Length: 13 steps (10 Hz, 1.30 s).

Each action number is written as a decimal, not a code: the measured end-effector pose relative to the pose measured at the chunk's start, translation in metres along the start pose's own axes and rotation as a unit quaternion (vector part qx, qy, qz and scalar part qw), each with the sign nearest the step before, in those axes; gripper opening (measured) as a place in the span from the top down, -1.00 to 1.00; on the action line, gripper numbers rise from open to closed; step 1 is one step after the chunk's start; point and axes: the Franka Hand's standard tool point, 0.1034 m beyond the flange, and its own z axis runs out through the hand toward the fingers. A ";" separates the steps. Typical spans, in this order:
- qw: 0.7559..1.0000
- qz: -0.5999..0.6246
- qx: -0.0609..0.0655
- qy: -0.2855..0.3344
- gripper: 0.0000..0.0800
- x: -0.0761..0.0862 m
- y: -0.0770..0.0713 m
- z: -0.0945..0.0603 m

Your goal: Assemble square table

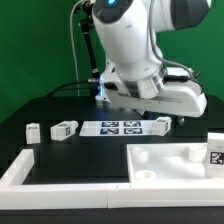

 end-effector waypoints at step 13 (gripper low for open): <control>0.994 0.021 -0.014 -0.107 -0.62 -0.045 0.042 0.090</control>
Offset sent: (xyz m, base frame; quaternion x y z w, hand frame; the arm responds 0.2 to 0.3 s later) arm 0.0000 0.0000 0.0000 0.0000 0.0000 0.0000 1.0000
